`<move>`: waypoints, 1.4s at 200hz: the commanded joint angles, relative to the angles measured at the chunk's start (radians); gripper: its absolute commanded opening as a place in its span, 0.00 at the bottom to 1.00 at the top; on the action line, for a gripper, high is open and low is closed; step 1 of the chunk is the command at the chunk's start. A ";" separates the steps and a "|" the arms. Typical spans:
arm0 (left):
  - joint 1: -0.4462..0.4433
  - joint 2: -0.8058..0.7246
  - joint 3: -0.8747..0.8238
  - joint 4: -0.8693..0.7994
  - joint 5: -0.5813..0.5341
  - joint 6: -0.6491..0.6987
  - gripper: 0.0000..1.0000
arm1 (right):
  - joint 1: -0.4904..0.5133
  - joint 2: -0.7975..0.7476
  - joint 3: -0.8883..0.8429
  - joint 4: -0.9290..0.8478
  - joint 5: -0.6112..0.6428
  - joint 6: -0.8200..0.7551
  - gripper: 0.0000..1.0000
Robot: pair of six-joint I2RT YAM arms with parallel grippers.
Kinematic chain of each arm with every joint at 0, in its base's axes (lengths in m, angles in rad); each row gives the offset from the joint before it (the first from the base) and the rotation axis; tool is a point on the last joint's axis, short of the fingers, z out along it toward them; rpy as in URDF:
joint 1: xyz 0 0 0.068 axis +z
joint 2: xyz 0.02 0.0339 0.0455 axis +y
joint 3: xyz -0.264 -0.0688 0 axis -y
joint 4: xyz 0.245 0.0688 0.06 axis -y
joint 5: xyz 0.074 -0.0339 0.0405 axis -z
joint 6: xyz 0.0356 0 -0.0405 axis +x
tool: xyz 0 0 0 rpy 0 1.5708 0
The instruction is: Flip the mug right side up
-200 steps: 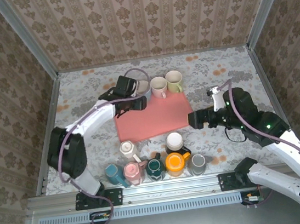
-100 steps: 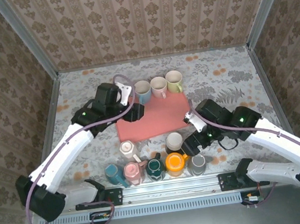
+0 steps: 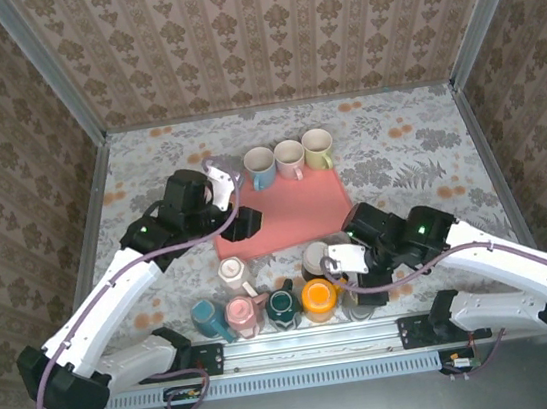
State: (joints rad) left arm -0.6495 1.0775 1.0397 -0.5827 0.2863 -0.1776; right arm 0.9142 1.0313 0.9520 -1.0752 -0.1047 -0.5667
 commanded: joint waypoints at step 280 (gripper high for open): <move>0.021 -0.126 -0.050 0.043 0.050 0.009 0.66 | 0.027 0.245 -0.203 0.243 0.057 -0.055 0.84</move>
State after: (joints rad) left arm -0.6388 0.9718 0.9962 -0.5529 0.3187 -0.1745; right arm 0.9356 1.2736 0.7334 -0.8413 -0.0574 -0.6289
